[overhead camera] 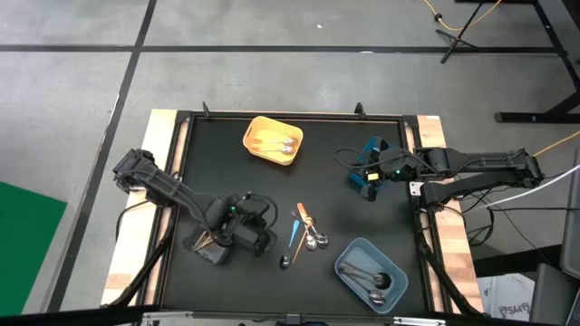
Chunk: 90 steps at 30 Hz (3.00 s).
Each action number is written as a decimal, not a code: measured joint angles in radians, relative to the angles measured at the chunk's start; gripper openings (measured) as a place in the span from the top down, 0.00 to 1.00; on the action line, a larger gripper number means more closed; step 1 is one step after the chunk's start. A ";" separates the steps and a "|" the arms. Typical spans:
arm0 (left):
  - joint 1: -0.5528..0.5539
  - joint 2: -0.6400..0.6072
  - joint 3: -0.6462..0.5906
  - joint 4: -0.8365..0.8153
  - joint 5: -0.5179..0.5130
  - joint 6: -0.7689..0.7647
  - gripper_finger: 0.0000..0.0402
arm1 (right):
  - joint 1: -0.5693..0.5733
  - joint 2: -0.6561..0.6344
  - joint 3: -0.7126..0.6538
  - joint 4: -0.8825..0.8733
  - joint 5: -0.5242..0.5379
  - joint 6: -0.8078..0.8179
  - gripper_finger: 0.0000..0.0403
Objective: Sort silverware by color (type)
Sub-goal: Put the light blue spoon into the blue bin
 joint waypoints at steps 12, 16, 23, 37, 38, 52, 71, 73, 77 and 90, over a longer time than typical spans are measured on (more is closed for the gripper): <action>0.059 0.001 -0.122 0.370 0.049 0.216 0.79 | 0.000 0.000 0.000 0.000 0.000 0.000 0.83; 0.080 0.001 -0.181 0.483 0.062 0.233 0.75 | 0.000 0.000 0.000 -0.001 0.000 0.000 0.83; 0.106 0.002 -0.296 0.634 0.063 0.232 0.74 | 0.000 0.000 0.000 -0.001 0.000 0.000 0.83; 0.108 0.025 -0.478 0.990 0.106 0.225 0.74 | 0.000 0.000 0.000 0.000 0.000 0.000 0.83; 0.108 0.039 -0.478 1.008 0.114 0.226 0.74 | 0.000 0.000 0.000 0.000 0.000 0.000 0.83; 0.128 0.161 -0.478 1.102 0.343 0.173 0.75 | 0.000 0.000 0.000 0.003 0.000 0.000 0.83; 0.122 0.160 -0.478 1.079 0.330 0.173 0.76 | 0.000 0.000 0.000 0.002 0.000 0.000 0.83; 0.114 0.160 -0.478 1.079 0.325 0.173 0.76 | 0.000 0.000 0.000 0.002 0.000 0.000 0.83; 0.102 0.160 -0.478 1.079 0.287 0.173 0.76 | 0.000 0.000 0.000 0.002 0.000 0.000 0.83; 0.103 0.215 -0.478 1.055 0.270 0.158 0.76 | 0.000 0.000 0.000 0.001 0.000 0.000 0.83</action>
